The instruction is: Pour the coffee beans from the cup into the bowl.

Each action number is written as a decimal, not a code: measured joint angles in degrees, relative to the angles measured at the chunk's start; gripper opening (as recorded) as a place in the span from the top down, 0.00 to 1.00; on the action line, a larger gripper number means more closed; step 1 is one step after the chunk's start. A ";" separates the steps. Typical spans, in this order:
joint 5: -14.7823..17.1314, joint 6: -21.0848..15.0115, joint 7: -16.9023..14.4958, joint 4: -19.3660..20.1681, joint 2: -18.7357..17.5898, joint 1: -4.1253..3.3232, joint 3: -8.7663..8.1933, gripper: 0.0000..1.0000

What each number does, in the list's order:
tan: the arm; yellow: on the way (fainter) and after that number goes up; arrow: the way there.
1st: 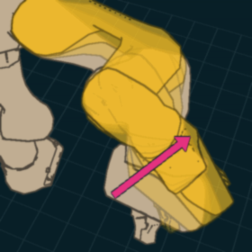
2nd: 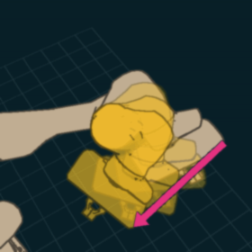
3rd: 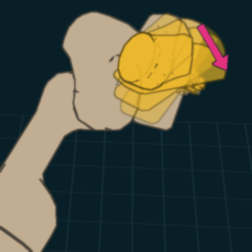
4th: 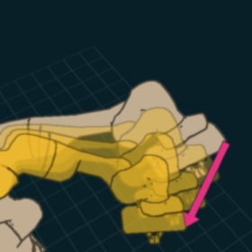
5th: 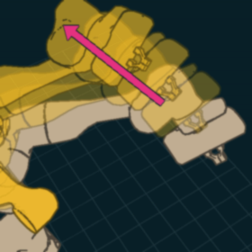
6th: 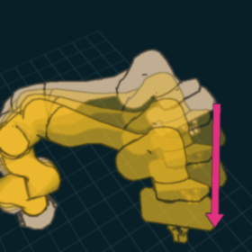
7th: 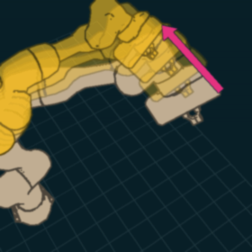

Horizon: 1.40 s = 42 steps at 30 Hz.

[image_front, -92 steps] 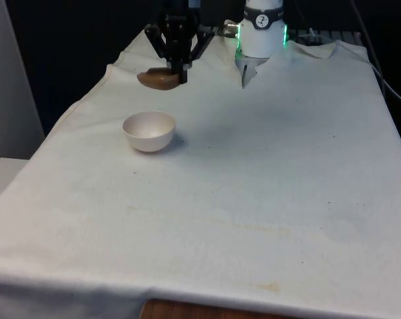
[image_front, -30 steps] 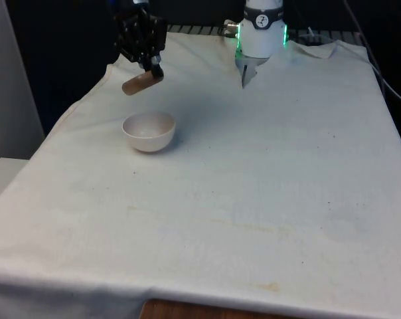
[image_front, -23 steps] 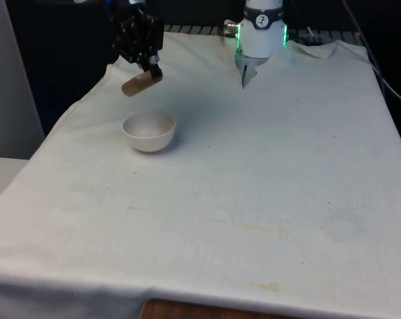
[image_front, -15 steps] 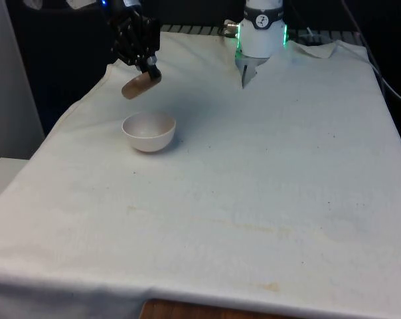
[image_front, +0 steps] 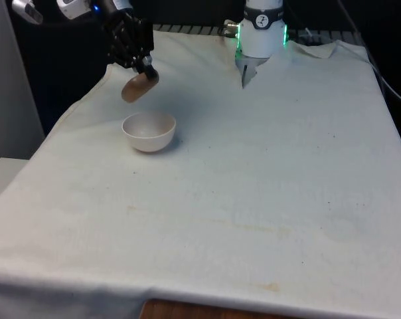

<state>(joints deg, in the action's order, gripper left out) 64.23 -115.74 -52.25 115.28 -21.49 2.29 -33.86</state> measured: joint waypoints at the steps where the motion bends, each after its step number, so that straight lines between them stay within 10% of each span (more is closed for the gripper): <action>1: 0.34 0.52 -0.23 -0.11 -0.17 0.06 -0.29 1.00; 42: 11.06 13.24 -8.02 2.23 -2.29 0.00 -2.75 1.00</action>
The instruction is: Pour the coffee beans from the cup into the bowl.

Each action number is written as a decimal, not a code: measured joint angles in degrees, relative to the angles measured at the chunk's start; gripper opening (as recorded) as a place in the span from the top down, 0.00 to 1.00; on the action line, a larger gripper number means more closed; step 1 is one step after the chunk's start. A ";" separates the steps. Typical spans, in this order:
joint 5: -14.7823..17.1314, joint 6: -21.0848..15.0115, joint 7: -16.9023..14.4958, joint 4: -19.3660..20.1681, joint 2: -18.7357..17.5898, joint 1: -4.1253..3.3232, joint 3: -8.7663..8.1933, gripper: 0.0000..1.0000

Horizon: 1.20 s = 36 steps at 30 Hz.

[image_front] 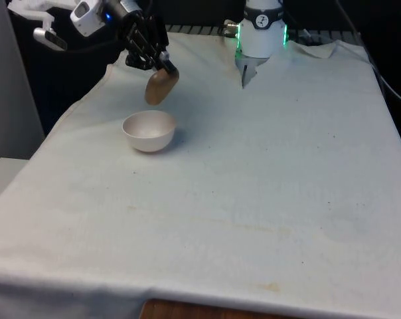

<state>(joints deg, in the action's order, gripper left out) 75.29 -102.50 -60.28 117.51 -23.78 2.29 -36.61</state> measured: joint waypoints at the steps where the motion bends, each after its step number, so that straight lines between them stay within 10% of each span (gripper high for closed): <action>1: 0.11 0.23 -0.17 0.11 0.00 0.00 -0.06 1.00; 36: 7.73 15.07 -4.13 -3.32 -7.73 0.92 -6.93 1.00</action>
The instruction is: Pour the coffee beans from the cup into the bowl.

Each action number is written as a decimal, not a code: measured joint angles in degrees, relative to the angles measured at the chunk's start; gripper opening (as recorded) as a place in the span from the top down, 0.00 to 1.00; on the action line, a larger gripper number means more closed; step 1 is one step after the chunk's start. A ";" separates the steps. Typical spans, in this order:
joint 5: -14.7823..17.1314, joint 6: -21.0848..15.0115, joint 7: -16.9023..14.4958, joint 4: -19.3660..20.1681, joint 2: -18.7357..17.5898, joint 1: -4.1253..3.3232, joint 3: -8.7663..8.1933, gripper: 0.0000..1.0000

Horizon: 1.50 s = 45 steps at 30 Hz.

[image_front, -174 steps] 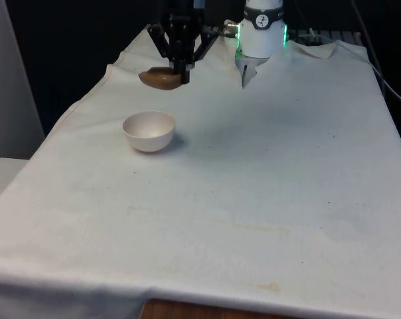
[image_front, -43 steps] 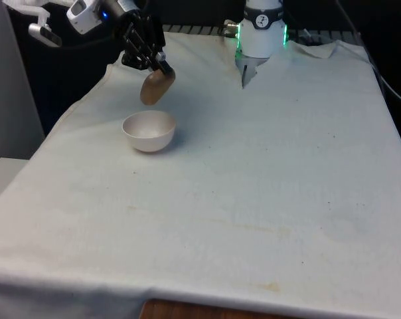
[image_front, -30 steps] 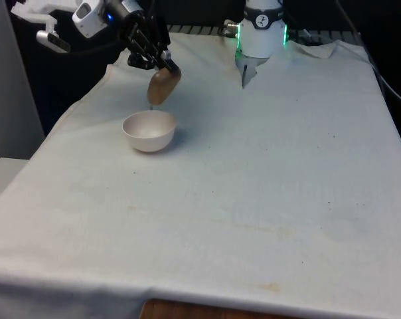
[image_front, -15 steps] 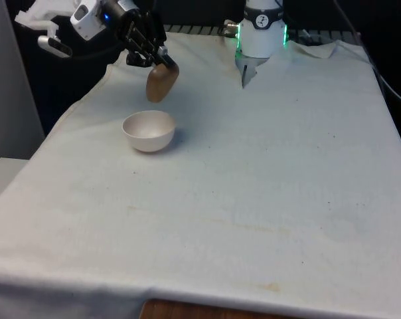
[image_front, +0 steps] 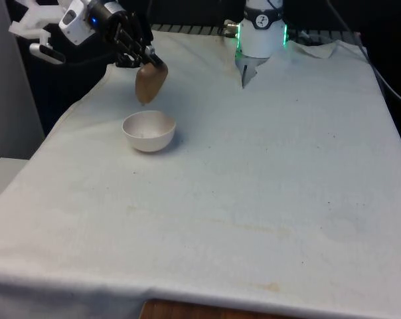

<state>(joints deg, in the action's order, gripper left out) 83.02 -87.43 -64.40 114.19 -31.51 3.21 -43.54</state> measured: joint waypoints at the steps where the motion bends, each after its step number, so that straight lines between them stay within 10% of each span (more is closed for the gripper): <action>1: 0.29 0.46 -0.11 0.00 -0.11 0.00 -0.11 1.00; 45: 12.32 20.00 -1.09 -1.95 -7.85 1.60 -5.33 1.00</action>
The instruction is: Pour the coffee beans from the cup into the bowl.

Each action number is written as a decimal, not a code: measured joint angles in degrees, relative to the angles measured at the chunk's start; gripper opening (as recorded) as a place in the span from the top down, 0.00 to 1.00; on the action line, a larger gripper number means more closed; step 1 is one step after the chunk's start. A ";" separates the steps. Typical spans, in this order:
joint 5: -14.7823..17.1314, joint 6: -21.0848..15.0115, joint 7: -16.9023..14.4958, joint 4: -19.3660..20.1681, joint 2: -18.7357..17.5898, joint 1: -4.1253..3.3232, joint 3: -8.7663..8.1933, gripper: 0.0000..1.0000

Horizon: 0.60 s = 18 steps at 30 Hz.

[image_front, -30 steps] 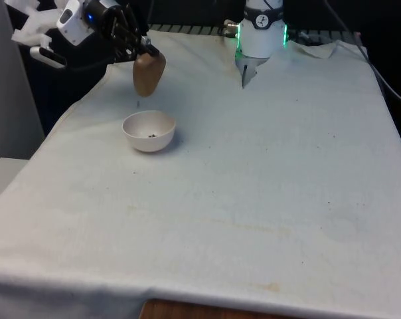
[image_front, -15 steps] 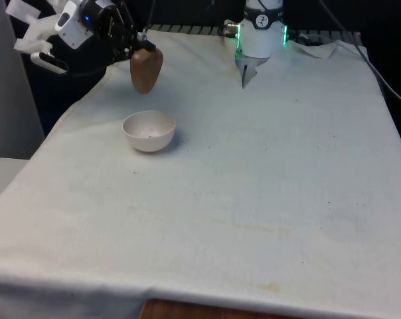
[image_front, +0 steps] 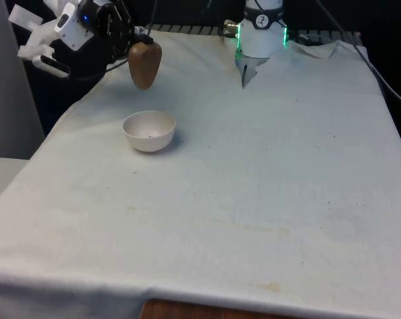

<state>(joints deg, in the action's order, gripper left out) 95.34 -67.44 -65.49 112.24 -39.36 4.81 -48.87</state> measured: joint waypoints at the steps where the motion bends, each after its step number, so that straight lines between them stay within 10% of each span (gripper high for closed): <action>1: 0.00 0.00 0.00 0.00 0.00 0.00 0.00 1.00; 18: 3.72 6.93 0.06 -0.17 -2.75 0.57 -1.26 1.00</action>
<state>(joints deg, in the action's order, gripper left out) 99.06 -60.50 -65.43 112.07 -42.11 5.39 -50.13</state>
